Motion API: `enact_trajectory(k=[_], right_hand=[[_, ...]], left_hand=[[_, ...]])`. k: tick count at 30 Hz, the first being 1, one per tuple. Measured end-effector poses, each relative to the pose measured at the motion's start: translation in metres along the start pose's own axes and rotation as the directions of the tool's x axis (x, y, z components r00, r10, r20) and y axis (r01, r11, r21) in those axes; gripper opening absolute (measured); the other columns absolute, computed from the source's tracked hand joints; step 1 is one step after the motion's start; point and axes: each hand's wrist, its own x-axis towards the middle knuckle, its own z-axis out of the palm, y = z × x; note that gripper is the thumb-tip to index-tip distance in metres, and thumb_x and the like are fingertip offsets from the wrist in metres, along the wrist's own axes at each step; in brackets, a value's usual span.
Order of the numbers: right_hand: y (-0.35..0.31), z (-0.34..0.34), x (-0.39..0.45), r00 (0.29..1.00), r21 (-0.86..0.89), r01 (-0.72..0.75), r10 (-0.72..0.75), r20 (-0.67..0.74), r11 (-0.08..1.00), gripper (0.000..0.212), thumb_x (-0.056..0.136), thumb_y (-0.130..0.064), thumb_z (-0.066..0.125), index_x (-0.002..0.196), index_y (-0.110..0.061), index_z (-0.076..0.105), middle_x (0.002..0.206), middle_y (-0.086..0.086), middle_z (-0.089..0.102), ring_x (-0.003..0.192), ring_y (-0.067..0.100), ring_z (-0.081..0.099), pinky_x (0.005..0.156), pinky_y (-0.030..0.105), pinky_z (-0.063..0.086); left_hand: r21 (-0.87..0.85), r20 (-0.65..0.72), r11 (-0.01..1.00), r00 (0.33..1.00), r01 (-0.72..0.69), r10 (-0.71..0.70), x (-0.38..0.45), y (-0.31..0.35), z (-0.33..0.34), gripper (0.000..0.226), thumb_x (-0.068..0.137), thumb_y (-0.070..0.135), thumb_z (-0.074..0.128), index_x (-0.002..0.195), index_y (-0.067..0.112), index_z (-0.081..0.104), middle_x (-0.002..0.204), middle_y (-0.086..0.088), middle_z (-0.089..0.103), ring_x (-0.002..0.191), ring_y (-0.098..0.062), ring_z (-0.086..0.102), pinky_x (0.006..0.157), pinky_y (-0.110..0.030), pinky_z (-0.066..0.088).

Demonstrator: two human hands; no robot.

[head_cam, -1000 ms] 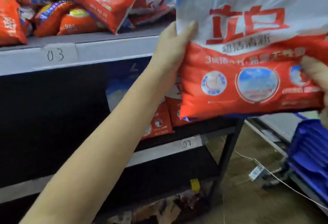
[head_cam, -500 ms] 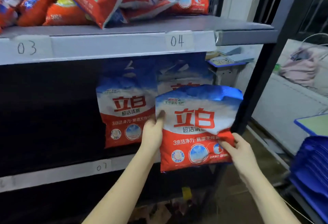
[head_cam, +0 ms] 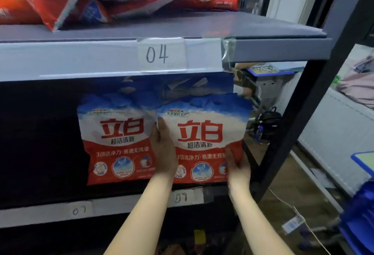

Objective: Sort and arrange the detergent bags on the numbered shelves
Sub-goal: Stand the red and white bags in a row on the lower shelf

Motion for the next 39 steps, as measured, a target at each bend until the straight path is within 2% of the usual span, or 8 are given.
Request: enact_trajectory(k=[6, 10, 14, 17, 24, 28, 33, 39], right_hand=[[0.011, -0.005, 0.013, 0.999, -0.091, 0.048, -0.046, 0.018, 0.995, 0.005, 0.09, -0.031, 0.057, 0.093, -0.034, 0.055, 0.096, -0.006, 0.067, 0.09, 0.017, 0.067, 0.08, 0.035, 0.053], [0.01, -0.012, 0.02, 0.994, -0.187, 0.083, -0.07, 0.078, 0.979, 0.013, 0.091, -0.033, 0.055, 0.103, -0.028, 0.055, 0.097, -0.005, 0.066, 0.084, 0.008, 0.065, 0.071, 0.022, 0.05], [0.006, -0.018, 0.019, 0.993, -0.259, 0.096, -0.076, 0.087, 0.961, 0.013, 0.091, -0.036, 0.054, 0.098, -0.025, 0.053, 0.087, -0.01, 0.062, 0.079, 0.007, 0.062, 0.065, 0.018, 0.045], [0.009, -0.025, 0.01, 0.994, -0.309, 0.102, -0.085, 0.067, 0.946, 0.024, 0.091, -0.036, 0.055, 0.109, -0.021, 0.054, 0.097, -0.005, 0.063, 0.092, 0.017, 0.062, 0.074, 0.023, 0.047], [0.023, -0.035, -0.041, 0.983, -0.413, 0.116, -0.164, -0.083, 0.903, 0.043, 0.095, -0.023, 0.051, 0.137, -0.017, 0.044, 0.138, 0.005, 0.049, 0.127, 0.023, 0.045, 0.101, 0.032, 0.035], [0.029, -0.034, -0.088, 0.988, -0.526, 0.142, -0.151, 0.025, 0.839, 0.041, 0.097, -0.019, 0.047, 0.138, -0.016, 0.043, 0.14, 0.004, 0.044, 0.13, 0.02, 0.041, 0.103, 0.028, 0.032], [0.004, -0.022, -0.136, 0.908, -0.651, 0.415, -0.24, 0.344, 0.636, 0.04, 0.097, -0.02, 0.049, 0.137, -0.017, 0.045, 0.138, -0.001, 0.047, 0.13, 0.01, 0.038, 0.104, 0.018, 0.025], [-0.112, 0.002, -0.161, 0.677, -0.558, 0.734, -0.489, 0.55, 0.388, 0.039, 0.095, -0.019, 0.053, 0.133, -0.012, 0.049, 0.133, 0.001, 0.051, 0.127, 0.012, 0.041, 0.105, 0.016, 0.025]], left_hand=[[0.007, -0.122, 1.0, 0.992, -0.019, 0.019, 0.003, -0.015, 0.002, 0.028, 0.1, 0.04, 0.038, 0.102, 0.023, 0.061, 0.103, -0.009, 0.07, 0.093, -0.022, 0.069, 0.078, -0.034, 0.056], [0.089, -0.163, 0.994, 0.984, -0.059, 0.073, 0.002, -0.016, 0.006, 0.025, 0.101, 0.032, 0.037, 0.097, 0.018, 0.058, 0.086, 0.001, 0.07, 0.08, -0.011, 0.069, 0.065, -0.021, 0.055], [0.268, -0.146, 0.956, 0.977, -0.115, 0.158, 0.005, -0.014, 0.0, 0.02, 0.101, 0.03, 0.041, 0.092, 0.02, 0.055, 0.085, -0.002, 0.065, 0.077, -0.015, 0.064, 0.07, -0.031, 0.054], [0.417, -0.122, 0.901, 0.976, -0.116, 0.182, 0.002, -0.013, -0.012, 0.022, 0.1, 0.031, 0.042, 0.102, 0.013, 0.055, 0.087, 0.003, 0.063, 0.079, -0.011, 0.062, 0.075, -0.03, 0.052], [0.749, -0.001, 0.658, 0.993, -0.078, 0.119, -0.042, -0.023, -0.063, 0.03, 0.099, 0.028, 0.043, 0.124, 0.015, 0.053, 0.119, 0.002, 0.057, 0.105, -0.015, 0.055, 0.082, -0.023, 0.039], [0.91, 0.211, 0.359, 0.977, -0.208, 0.032, -0.079, -0.027, -0.097, 0.032, 0.099, 0.03, 0.042, 0.125, 0.014, 0.051, 0.122, -0.003, 0.057, 0.114, -0.02, 0.052, 0.089, -0.026, 0.04], [0.815, 0.561, 0.133, 0.825, -0.564, 0.064, -0.105, 0.013, -0.118, 0.034, 0.097, 0.029, 0.048, 0.128, 0.018, 0.052, 0.127, 0.005, 0.056, 0.119, -0.011, 0.05, 0.099, -0.025, 0.039], [0.607, 0.776, -0.135, 0.548, -0.783, 0.313, -0.096, 0.121, -0.098, 0.036, 0.092, 0.032, 0.042, 0.113, 0.011, 0.063, 0.114, -0.005, 0.065, 0.107, -0.022, 0.06, 0.089, -0.036, 0.048]])
